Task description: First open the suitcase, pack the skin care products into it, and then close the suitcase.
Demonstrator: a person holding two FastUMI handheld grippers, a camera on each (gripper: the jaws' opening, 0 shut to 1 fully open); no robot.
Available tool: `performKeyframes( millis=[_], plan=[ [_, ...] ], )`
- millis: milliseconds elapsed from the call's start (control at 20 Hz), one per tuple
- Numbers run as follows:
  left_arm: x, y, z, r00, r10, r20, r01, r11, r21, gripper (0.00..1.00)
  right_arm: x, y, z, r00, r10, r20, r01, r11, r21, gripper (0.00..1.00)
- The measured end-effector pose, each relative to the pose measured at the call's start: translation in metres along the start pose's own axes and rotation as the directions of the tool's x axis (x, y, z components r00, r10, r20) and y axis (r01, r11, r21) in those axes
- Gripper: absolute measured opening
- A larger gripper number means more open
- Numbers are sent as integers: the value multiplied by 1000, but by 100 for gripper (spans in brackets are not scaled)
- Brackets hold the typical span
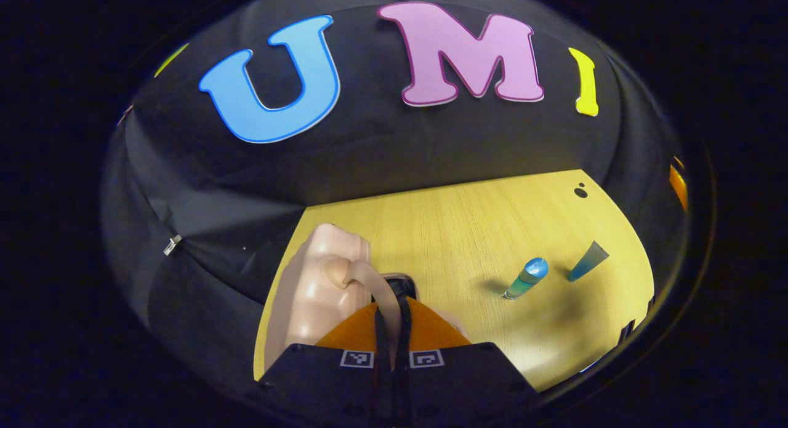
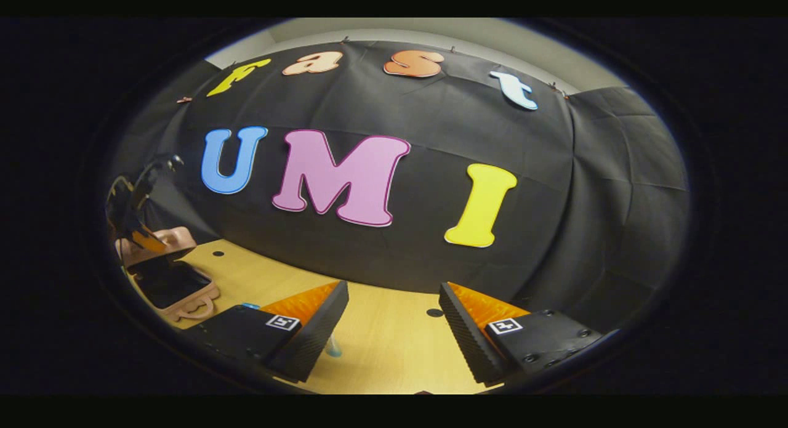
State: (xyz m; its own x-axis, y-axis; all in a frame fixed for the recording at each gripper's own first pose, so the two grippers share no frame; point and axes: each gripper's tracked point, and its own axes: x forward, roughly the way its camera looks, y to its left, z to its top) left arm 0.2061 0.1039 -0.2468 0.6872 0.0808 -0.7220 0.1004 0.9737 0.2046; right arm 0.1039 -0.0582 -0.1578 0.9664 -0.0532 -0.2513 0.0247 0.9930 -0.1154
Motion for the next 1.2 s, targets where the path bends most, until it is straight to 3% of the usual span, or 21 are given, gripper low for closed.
performKeyframes(
  millis=[200, 550, 700, 900, 1000, 1050, 1200],
  plan=[
    [-21, 82, 12, 995, -53, 81, 59, 996, -73, 6, -9, 21, 24, 998, -52, 29, 53, 998, -32, 94],
    [-19, 258, -4, 988, 34, 150, -30, 999, -25, 6, -37, 65, 54, 993, -117, 3, 117, 993, 36, 94],
    [5, 321, -27, 984, 94, 149, -98, 995, 16, 6, -50, 87, 46, 991, -135, -24, 136, 990, 36, 94],
    [54, 383, -60, 974, 87, 210, -66, 992, -103, 6, -61, 112, 30, 988, -129, -87, 138, 983, 118, 94],
    [81, 410, -95, 981, 101, 169, -73, 984, -161, 10, -62, 129, 17, 987, -98, -124, 121, 972, 202, 94],
    [94, 418, -112, 984, 105, 141, -78, 980, -185, 6, -64, 134, 10, 984, -97, -152, 131, 964, 232, 94],
    [132, 431, -150, 989, 118, 93, -97, 974, -205, 6, -68, 130, -5, 966, -140, -216, 188, 957, 220, 94]
  ],
)
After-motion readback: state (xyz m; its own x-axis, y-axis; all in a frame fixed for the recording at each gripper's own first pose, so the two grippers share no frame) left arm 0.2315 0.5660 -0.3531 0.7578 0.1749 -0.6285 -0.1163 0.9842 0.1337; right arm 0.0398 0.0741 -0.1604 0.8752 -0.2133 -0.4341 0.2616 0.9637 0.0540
